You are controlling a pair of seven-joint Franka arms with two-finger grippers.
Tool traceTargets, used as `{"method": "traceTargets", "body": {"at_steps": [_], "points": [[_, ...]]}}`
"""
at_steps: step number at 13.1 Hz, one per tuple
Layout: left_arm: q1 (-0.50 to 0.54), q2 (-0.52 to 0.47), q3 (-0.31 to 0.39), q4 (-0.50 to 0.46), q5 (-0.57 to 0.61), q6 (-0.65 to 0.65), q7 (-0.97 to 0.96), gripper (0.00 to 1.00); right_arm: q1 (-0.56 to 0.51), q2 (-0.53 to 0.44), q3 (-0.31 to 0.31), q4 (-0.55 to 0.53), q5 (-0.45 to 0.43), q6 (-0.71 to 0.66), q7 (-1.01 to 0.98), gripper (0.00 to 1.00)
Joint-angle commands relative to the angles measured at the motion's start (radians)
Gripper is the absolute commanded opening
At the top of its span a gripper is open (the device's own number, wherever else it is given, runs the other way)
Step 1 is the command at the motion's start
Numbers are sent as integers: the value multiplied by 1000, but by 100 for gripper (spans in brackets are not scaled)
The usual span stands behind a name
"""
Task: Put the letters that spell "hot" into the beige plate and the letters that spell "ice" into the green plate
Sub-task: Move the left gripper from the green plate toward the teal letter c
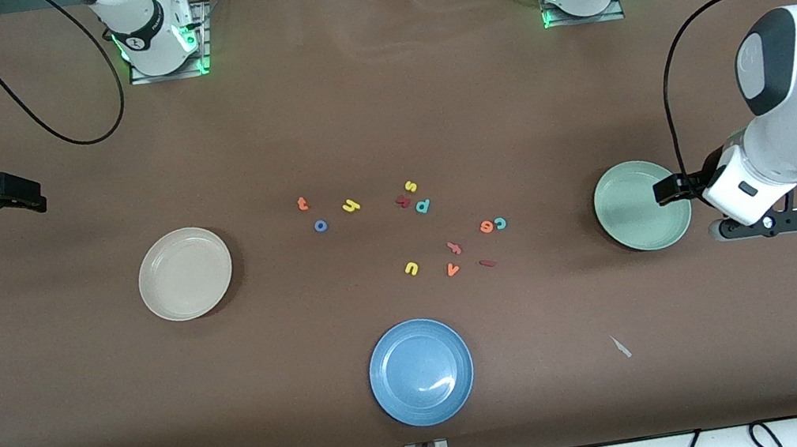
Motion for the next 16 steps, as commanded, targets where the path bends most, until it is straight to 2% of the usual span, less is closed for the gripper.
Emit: {"method": "traceTargets", "body": {"at_steps": [1, 6, 9, 13, 16], "points": [[20, -19, 7, -11, -72, -2, 37, 100, -2, 0, 2, 15, 23, -19, 7, 100], [22, -35, 10, -11, -54, -58, 67, 100, -5, 3, -3, 15, 33, -8, 8, 100], [20, -39, 7, -11, 29, -81, 75, 100, -5, 4, -4, 15, 42, -7, 10, 100], [6, -33, 3, -12, 12, -79, 29, 100, -10, 4, -4, 15, 43, -7, 8, 100], [3, -12, -67, -23, 0, -78, -124, 100, -10, 7, -4, 15, 45, -4, -2, 100]]}}
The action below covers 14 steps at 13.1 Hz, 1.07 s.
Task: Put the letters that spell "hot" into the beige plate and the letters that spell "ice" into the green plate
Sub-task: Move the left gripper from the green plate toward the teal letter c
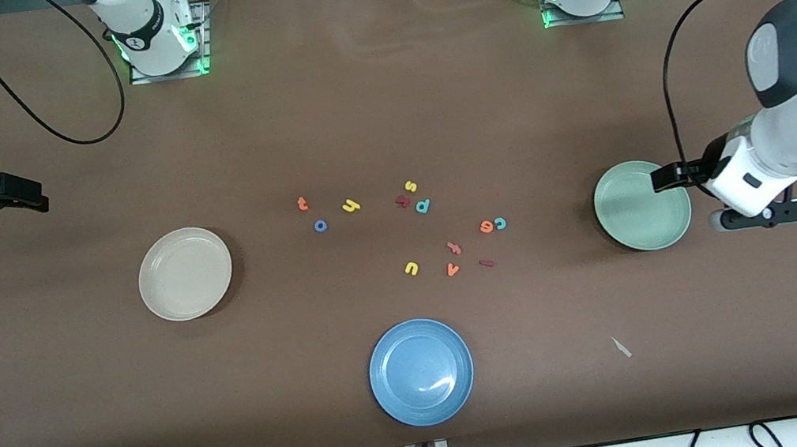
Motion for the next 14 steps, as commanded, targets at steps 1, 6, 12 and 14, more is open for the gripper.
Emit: {"method": "traceTargets", "body": {"at_steps": [1, 6, 12, 14], "points": [[-7, 15, -67, -13, -7, 2, -150, 100, -8, 6, 1, 15, 23, -1, -3, 100], [-22, 64, -144, -96, -51, 181, -428, 100, -8, 6, -1, 14, 23, -3, -3, 100], [-105, 110, -146, -278, -51, 521, -913, 100, -8, 6, -1, 15, 23, 0, -3, 100], [-133, 136, -146, -308, -50, 581, -1035, 100, -10, 8, -1, 15, 23, 2, -3, 100]]}}
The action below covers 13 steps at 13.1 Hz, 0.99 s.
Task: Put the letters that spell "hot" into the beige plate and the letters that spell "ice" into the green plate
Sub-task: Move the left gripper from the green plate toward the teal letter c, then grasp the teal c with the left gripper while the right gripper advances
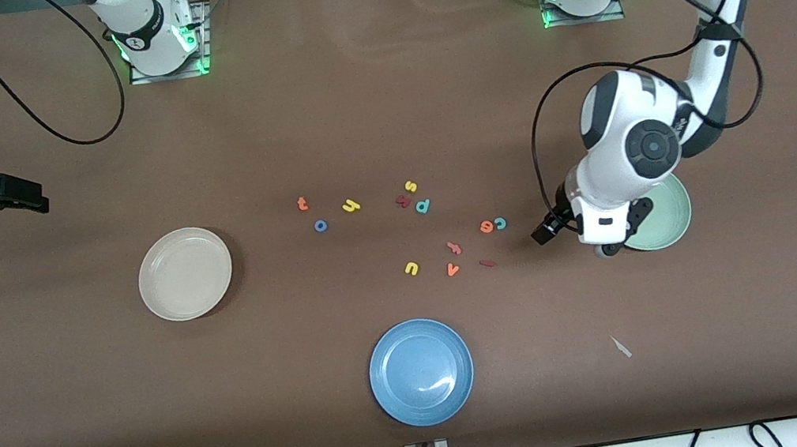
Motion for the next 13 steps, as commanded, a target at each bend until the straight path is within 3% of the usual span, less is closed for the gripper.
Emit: {"method": "traceTargets", "body": {"at_steps": [1, 6, 9, 10, 13], "points": [[-41, 23, 6, -46, -17, 91, -154, 99, -9, 5, 1, 15, 22, 0, -4, 100], [-90, 100, 9, -66, -2, 183, -313, 94, -11, 38, 1, 17, 22, 15, -3, 100], [-111, 140, 11, -65, 18, 232, -376, 81, -12, 50, 1, 17, 74, 35, -4, 100], [-113, 140, 11, -63, 20, 232, -384, 72, -17, 68, 1, 17, 111, 36, -4, 100], [-127, 160, 12, -52, 27, 260, -425, 71, -11, 85, 4, 17, 121, 36, 6, 100]]}}
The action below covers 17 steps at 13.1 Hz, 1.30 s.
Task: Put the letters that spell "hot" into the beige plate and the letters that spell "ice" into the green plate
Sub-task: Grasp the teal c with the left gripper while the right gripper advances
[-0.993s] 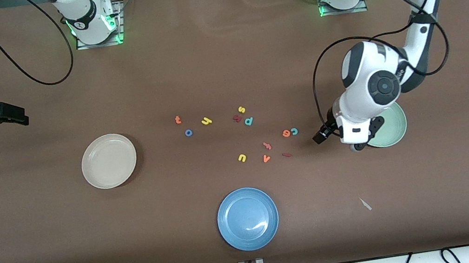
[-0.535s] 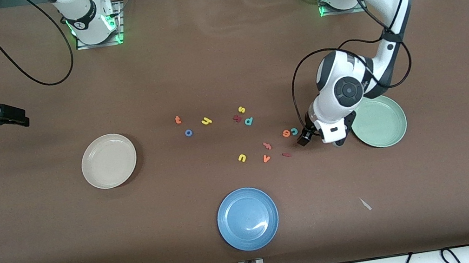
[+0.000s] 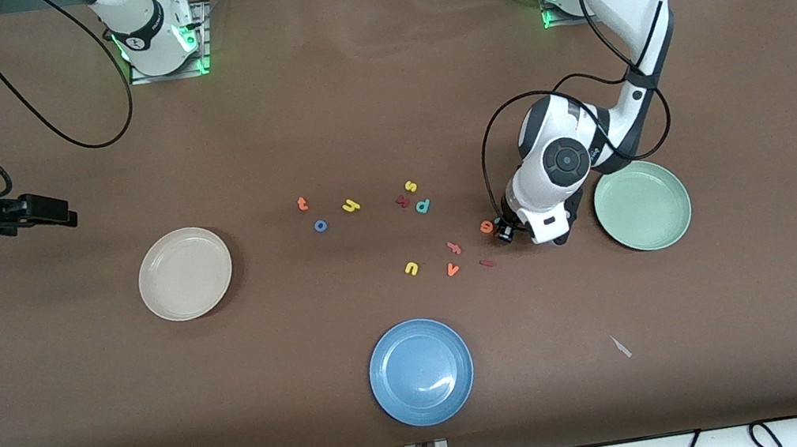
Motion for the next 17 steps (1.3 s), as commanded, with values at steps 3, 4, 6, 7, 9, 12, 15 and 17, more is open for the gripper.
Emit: {"method": "traceTargets", "body": {"at_steps": [3, 4, 6, 7, 9, 12, 15, 17], "points": [[-25, 23, 12, 14, 26, 23, -52, 62, 5, 29, 13, 17, 23, -12, -6, 100], [-28, 25, 14, 14, 26, 23, -54, 56, 18, 40, 13, 12, 23, -9, -10, 100], [-28, 25, 14, 14, 26, 23, -54, 45, 47, 100, 13, 14, 25, -4, -26, 100], [-28, 25, 14, 14, 27, 23, -54, 40, 52, 100, 16, 14, 25, -2, -24, 100], [-28, 23, 14, 16, 56, 23, -54, 18, 50, 101, 54, 14, 23, 16, -9, 100], [-12, 4, 12, 17, 113, 7, -43, 2, 50, 109, 103, -1, 46, 85, 8, 100], [29, -85, 9, 17, 130, -132, 103, 0, 50, 111, 180, -41, 46, 158, 134, 100], [92, -151, 3, 16, 109, -289, 312, 0, 50, 120, 218, -66, 43, 195, 140, 100]]}}
